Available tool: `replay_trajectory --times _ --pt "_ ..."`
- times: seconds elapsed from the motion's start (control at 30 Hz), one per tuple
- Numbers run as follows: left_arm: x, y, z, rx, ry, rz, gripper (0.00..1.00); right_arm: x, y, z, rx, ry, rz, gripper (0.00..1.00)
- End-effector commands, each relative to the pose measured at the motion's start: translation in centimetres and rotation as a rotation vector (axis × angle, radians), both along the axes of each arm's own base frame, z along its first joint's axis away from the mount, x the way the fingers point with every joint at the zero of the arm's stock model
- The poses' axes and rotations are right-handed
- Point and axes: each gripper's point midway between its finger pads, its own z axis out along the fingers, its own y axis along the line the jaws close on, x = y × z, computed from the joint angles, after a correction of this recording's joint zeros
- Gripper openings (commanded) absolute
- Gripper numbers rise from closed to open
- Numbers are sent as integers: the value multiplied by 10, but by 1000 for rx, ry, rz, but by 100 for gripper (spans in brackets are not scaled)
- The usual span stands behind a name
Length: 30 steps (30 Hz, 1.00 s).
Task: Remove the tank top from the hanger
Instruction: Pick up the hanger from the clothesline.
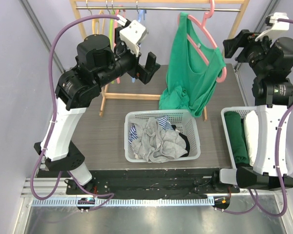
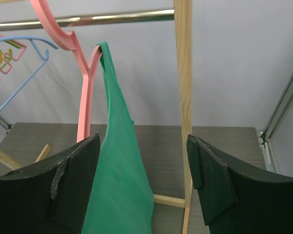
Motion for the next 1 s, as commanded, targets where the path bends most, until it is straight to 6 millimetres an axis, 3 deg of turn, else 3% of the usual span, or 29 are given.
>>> replay_trajectory --times 0.0,0.17,0.23,0.53,0.57,0.77,0.97 --pt "-8 11 14 -33 -24 2 100 -9 23 14 8 -26 90 80" --pt "-8 10 11 -25 -17 2 100 -14 29 23 42 -49 108 80" --pt "-8 12 10 -21 -17 8 100 -17 40 26 61 -55 168 80" --pt "-10 17 8 -9 -18 16 100 -12 63 7 66 10 243 76" --pt "-9 18 8 -9 -18 21 100 -14 73 6 61 17 268 75" --pt "-10 18 6 -7 -14 21 100 -3 73 -22 1 135 162 63" --pt "-10 21 6 -2 -17 31 100 -9 83 -35 -37 168 104 50"
